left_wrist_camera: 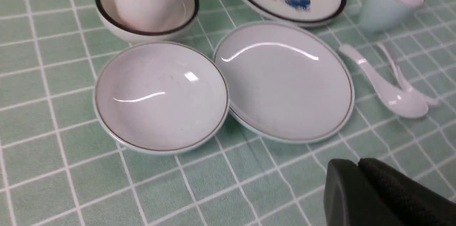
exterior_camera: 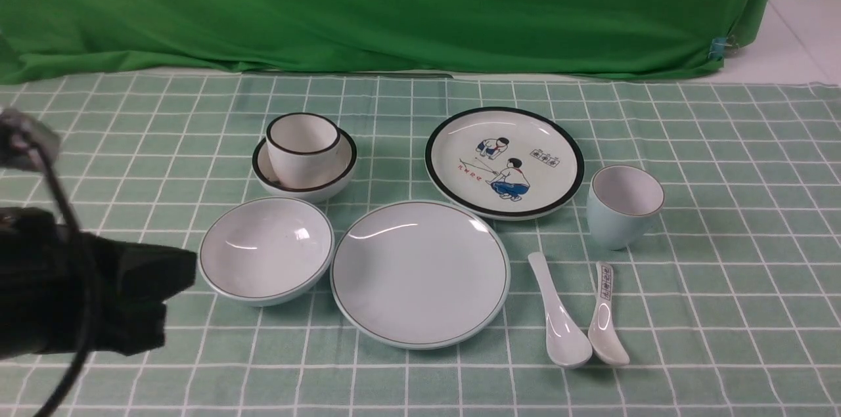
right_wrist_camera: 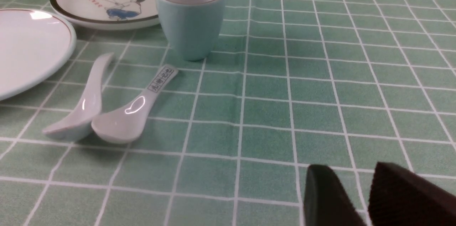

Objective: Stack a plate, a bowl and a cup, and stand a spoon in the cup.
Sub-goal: Use the left arm to grab a blue rice bowl

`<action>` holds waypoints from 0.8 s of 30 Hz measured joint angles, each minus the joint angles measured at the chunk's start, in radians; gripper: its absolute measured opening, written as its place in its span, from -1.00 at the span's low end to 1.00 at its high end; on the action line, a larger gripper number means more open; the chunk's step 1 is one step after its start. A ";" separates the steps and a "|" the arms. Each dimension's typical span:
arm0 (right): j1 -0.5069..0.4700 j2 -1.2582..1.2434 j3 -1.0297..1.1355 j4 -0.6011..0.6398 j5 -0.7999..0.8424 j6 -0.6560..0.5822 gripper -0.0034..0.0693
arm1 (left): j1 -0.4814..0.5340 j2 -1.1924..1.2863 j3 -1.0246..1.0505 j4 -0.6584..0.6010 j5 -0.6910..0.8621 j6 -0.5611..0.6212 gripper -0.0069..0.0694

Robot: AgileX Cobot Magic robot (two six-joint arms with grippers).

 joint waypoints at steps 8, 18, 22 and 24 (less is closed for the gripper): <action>0.000 0.000 0.000 0.001 -0.088 0.042 -0.24 | -0.279 0.314 -0.180 0.244 0.193 0.002 -0.77; 0.001 0.000 -0.002 0.019 -0.338 0.449 -0.26 | -0.255 0.561 -0.322 0.327 0.197 0.032 -0.53; 0.048 0.038 -0.148 0.022 -0.127 0.456 -0.36 | -0.192 0.633 -0.322 0.368 0.150 0.046 -0.19; 0.087 0.076 -0.268 0.022 -0.029 0.381 -0.38 | -0.166 0.665 -0.322 0.401 0.146 0.047 -0.03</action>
